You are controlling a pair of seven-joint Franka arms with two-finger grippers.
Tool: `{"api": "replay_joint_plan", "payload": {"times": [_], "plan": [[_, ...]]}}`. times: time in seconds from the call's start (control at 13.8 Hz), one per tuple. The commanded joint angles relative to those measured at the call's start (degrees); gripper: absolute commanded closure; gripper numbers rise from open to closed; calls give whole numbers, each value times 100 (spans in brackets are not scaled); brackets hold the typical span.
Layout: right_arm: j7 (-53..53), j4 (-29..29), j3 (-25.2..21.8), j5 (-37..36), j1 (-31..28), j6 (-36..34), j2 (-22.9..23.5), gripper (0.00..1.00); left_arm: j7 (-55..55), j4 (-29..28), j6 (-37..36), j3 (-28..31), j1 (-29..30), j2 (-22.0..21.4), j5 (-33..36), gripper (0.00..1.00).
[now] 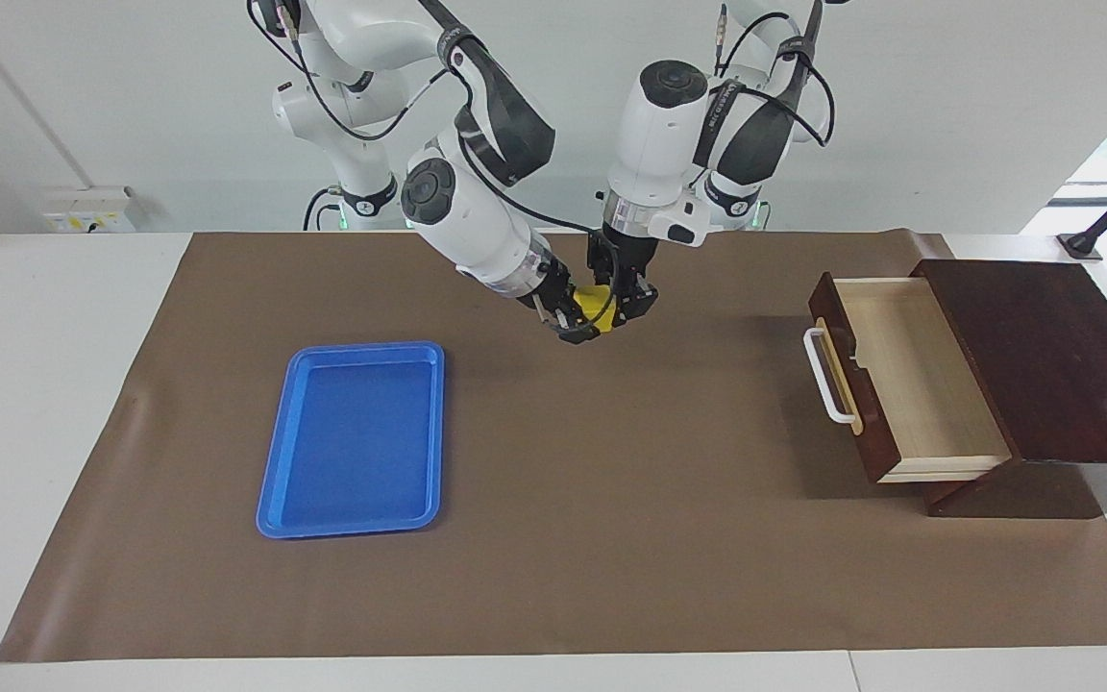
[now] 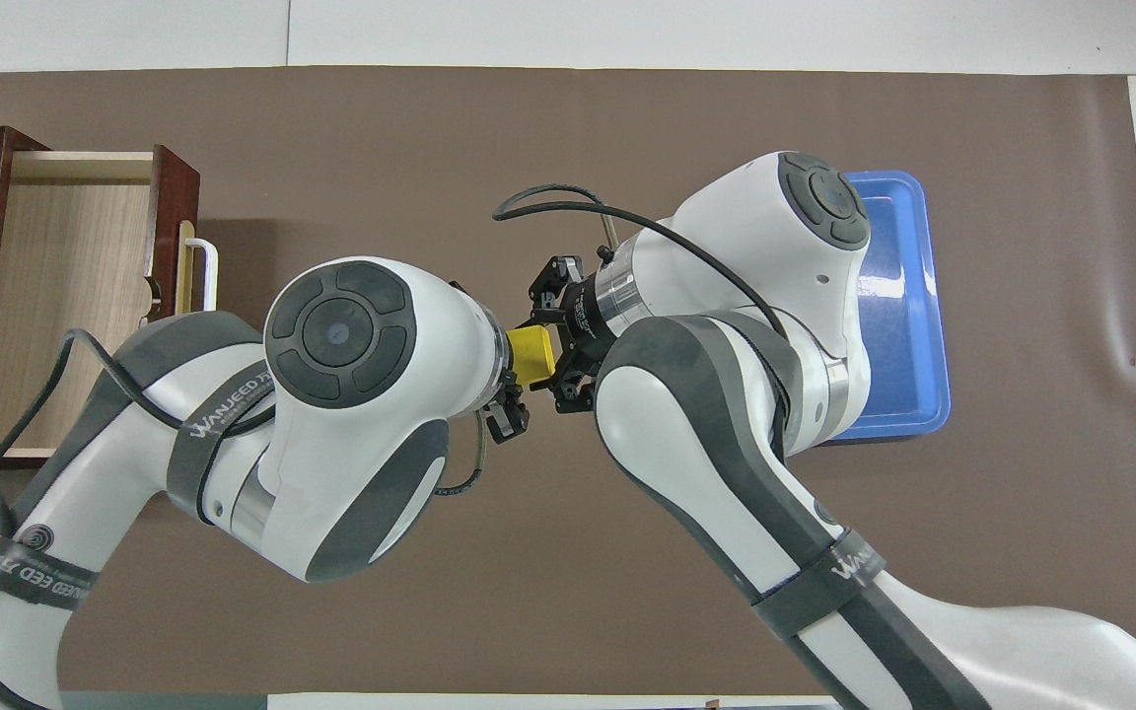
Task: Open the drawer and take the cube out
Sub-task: 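Close the right gripper on the yellow cube held by the left gripper, then open the left gripper and draw it back from the cube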
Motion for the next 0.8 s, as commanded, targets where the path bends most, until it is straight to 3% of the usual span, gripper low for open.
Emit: {"api": "replay_joint_plan", "payload": {"times": [0.0,0.07,0.15,0.29,0.73], "plan": [[59,169,-14,-20,-9,103,68,100,-84,-43,-90,31,-139,-45,35,100],[59,178,-14,-11,-18,103,77,100,-84,-43,-99,31,-139,-45,35,100],[68,196,-14,-11,-27,76,77,100,-75,-43,-116,31,-139,-45,53,83],[68,205,-14,-11,-36,76,77,100,-40,-35,-152,31,-131,-54,149,0],[68,205,-14,-11,-62,103,77,100,372,-17,-283,75,387,-159,158,0]]}}
